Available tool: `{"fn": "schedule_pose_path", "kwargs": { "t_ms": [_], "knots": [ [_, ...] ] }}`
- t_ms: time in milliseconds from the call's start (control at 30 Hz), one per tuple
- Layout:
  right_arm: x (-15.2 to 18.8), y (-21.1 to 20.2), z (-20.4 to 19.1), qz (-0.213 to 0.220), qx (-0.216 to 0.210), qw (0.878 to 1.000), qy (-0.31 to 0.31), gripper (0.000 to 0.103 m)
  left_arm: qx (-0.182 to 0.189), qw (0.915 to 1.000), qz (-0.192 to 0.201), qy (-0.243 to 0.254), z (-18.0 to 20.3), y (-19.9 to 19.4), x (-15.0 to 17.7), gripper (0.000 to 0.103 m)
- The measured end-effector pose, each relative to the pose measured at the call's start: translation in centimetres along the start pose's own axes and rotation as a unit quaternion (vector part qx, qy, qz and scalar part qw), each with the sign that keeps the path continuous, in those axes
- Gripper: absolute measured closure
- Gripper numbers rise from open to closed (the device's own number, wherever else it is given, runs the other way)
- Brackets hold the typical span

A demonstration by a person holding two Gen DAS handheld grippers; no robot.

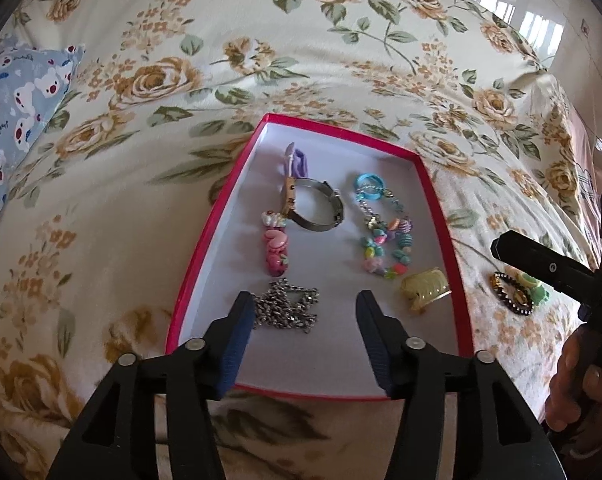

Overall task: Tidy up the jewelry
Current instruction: 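Move both open tools back over the black bead bracelet and hair tie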

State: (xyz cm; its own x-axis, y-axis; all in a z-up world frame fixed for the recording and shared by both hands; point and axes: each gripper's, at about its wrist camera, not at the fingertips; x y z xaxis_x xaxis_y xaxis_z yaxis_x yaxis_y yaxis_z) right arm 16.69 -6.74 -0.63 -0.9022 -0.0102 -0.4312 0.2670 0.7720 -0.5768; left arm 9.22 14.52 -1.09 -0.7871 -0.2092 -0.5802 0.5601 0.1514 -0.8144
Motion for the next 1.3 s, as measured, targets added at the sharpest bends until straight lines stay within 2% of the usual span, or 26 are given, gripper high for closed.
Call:
{"fn": "schedule_pose_path", "kwargs": {
  "t_ms": [200,600,1033,1167,1300],
  "knots": [
    [1.3,-3.0,0.7,0.010,0.019,1.000,0.006,0.039,0.012,0.9999,0.005,0.005,0.9,-1.8,0.8,0.042],
    [5.5,-10.4,2.4,0.019,0.109,0.994,0.007,0.039,0.046,0.9987,-0.005,0.022,3.3,-3.5,2.4,0.038],
    [6.7,-13.9,4.9,0.040,0.160,0.985,0.046,0.040,0.071,0.9951,-0.014,0.067,7.8,-3.4,2.2,0.037],
    [6.6,-14.6,5.8,0.045,0.172,0.982,0.056,0.042,0.076,0.9934,-0.012,0.085,9.4,-2.9,1.7,0.037],
    [6.4,-15.1,6.6,0.043,0.175,0.981,0.066,0.059,0.078,0.9922,-0.012,0.096,10.9,-2.4,1.2,0.037]
  ]
}}
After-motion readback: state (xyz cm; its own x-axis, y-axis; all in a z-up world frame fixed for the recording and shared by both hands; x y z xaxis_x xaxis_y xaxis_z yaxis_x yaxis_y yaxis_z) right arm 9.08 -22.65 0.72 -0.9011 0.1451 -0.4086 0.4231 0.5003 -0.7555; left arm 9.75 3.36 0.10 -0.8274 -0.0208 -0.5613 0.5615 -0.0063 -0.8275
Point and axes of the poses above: each gripper's, at about its wrist camera, not at the fingertips, and y roughly the way its jaws point, z to its right, x to its underside, and after that the axes turned 11 degrees about -x, right-handed
